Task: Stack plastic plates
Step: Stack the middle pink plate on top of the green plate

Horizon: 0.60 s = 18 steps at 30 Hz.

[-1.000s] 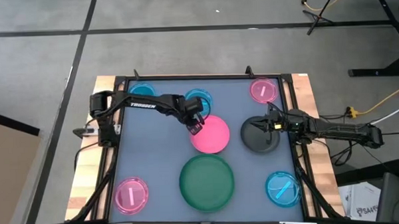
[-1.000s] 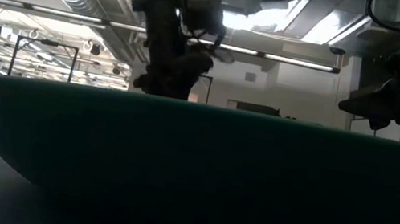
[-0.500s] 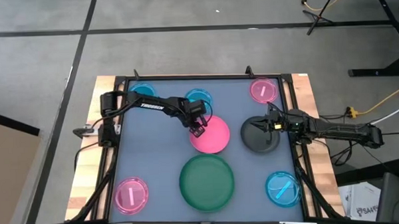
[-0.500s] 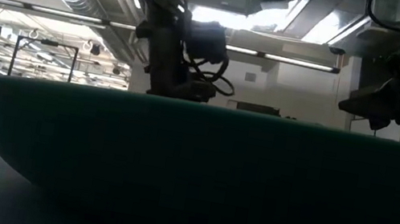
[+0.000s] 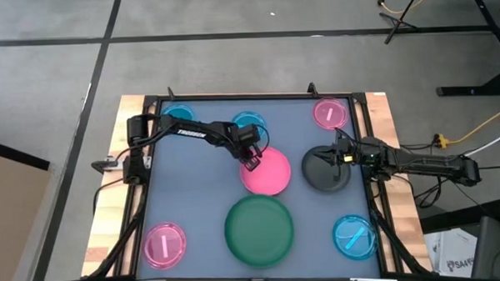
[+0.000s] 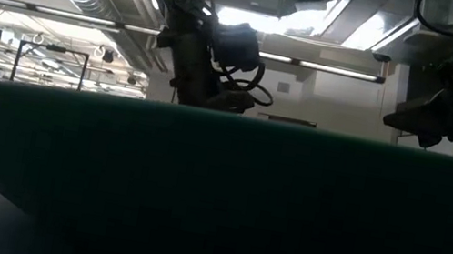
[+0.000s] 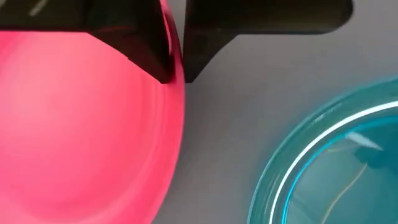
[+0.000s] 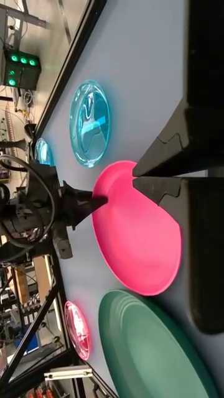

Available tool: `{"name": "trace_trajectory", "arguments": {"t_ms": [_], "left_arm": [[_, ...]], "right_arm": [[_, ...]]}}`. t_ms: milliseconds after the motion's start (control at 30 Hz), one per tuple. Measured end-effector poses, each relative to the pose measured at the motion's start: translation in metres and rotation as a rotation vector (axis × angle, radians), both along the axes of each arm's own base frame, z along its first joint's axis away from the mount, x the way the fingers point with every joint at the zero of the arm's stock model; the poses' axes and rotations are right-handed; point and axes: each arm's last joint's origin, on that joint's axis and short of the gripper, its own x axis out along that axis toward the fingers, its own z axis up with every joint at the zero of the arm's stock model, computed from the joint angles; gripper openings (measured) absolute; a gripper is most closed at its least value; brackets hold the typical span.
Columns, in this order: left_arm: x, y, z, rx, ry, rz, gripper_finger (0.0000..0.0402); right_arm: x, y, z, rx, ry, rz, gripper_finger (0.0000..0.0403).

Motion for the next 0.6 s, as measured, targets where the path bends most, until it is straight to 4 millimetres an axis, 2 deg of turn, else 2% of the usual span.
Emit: {"name": "trace_trajectory", "arguments": {"t_ms": [233,333,433,600], "left_arm": [[0.004,0.005,0.007,0.028,-0.032,0.004,0.0011],[0.009,0.009,0.018,0.056,-0.051,-0.008,0.0011],[0.015,0.013,0.033,0.100,-0.046,-0.028,0.0010],[0.023,0.018,0.072,0.193,0.012,-0.069,0.0010]], "right_arm": [[0.000,0.000,0.000,0.000,0.000,0.000,0.0001],[0.000,0.000,0.000,0.000,0.000,0.000,0.0001],[0.000,0.000,0.000,0.000,0.000,0.000,0.0001],[0.000,0.000,0.000,0.001,0.000,0.000,0.0001]]}}
